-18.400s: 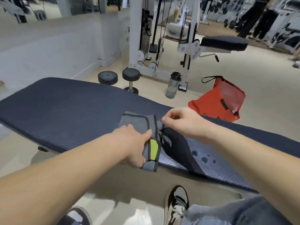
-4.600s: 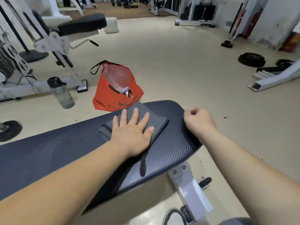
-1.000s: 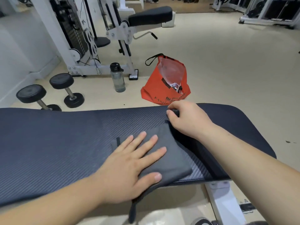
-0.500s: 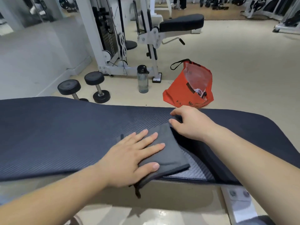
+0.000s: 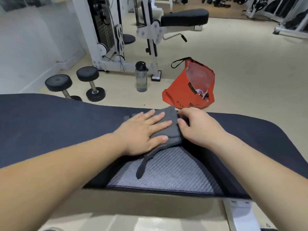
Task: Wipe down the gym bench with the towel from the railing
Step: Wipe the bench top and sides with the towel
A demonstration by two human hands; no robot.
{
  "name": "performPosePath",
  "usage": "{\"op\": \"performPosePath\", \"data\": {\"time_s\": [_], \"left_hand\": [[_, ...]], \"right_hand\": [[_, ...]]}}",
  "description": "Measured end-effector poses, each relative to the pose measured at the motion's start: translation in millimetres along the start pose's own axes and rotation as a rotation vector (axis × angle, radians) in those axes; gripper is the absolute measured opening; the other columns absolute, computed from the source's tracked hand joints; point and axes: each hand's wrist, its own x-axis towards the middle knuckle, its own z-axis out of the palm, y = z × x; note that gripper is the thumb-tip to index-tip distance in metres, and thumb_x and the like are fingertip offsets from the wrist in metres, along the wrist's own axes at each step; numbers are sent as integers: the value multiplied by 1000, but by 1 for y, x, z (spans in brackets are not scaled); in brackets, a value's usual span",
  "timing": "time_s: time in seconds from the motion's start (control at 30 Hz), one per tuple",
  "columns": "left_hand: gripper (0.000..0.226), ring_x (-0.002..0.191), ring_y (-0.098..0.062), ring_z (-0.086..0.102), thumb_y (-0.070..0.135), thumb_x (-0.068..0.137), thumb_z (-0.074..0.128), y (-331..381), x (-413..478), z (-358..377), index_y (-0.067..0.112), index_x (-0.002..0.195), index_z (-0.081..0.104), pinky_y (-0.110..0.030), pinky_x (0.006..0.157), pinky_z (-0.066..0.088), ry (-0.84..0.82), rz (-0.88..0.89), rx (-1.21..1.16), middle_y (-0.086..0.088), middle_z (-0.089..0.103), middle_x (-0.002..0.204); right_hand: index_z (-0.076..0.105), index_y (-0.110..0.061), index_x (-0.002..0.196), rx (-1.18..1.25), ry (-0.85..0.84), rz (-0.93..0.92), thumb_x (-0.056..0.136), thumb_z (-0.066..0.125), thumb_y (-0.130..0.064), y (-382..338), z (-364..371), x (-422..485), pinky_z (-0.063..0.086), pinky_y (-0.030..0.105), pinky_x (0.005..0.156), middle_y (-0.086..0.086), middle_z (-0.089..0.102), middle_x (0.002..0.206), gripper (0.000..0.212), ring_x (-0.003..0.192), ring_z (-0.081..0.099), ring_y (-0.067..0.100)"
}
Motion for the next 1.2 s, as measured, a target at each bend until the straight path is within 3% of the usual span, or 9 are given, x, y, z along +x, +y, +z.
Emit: {"op": "performPosePath", "data": {"time_s": [0.17, 0.27, 0.43, 0.67, 0.73, 0.83, 0.97, 1.13, 1.2], "left_hand": [[66, 158, -25, -5, 69, 98, 11, -13, 13, 5, 45, 159, 4, -47, 127, -2, 56, -376, -60, 5, -1, 172], [67, 157, -24, -15, 70, 97, 9, 18, -35, 15, 46, 159, -1, -48, 127, -5, 79, -306, -62, 8, -9, 170], [67, 157, -9, -4, 78, 94, 14, -25, -112, 13, 53, 156, 15, -39, 128, 5, 95, -67, -23, 18, 3, 168], [74, 156, -30, 15, 73, 95, 14, -63, -136, 21, 37, 158, 27, -48, 126, 16, 193, -754, -52, 1, 22, 169], [74, 154, -36, 18, 71, 95, 14, -25, -133, 27, 35, 157, 29, -52, 123, 18, 206, -709, -17, -1, 25, 168], [67, 152, -34, 26, 69, 97, 25, 21, -146, 37, 36, 153, 41, -53, 122, 25, 245, -379, -20, 0, 35, 164], [66, 156, -17, 16, 74, 95, 18, -28, -149, 28, 47, 154, 31, -41, 127, 16, 177, -127, 5, 13, 24, 167], [70, 158, -25, 3, 70, 95, 8, -81, -135, 21, 43, 159, 13, -47, 127, 9, 137, -647, -71, 6, 8, 171], [68, 157, -30, -3, 65, 99, 8, -57, -130, 23, 39, 161, 5, -50, 127, 4, 133, -712, -87, 3, 2, 172]], "right_hand": [[65, -24, 123, -16, -27, -3, 99, 51, -40, -10, 3, 4, 53, 45, 93, -2, 63, 121, 32, 116, 58, 23], [65, -24, 99, -31, -11, -16, 98, 54, -40, -22, 8, 10, 52, 41, 82, -5, 61, 103, 20, 105, 60, 23], [67, -23, 124, -45, -43, -97, 99, 53, -41, -53, 13, 17, 52, 43, 94, -1, 66, 120, 34, 117, 59, 24], [68, -27, 112, -96, -145, -193, 97, 55, -44, -84, 23, 10, 55, 43, 89, -9, 55, 103, 26, 108, 59, 20], [68, -27, 112, -114, -131, -195, 96, 54, -44, -91, 22, 11, 55, 43, 88, -8, 59, 107, 27, 111, 60, 22], [68, -25, 120, -105, -69, -189, 95, 54, -44, -101, 22, 9, 54, 45, 92, -2, 64, 118, 34, 117, 59, 25], [70, -27, 118, -74, -85, -160, 95, 52, -44, -106, 28, 7, 54, 45, 92, -3, 65, 118, 34, 115, 61, 25], [72, -25, 114, -79, -76, -87, 97, 55, -42, -88, 26, 12, 55, 45, 91, -3, 65, 115, 30, 113, 61, 24], [71, -24, 117, -99, -57, -74, 99, 53, -40, -79, 27, 16, 54, 46, 91, -1, 64, 115, 31, 115, 59, 26]]}}
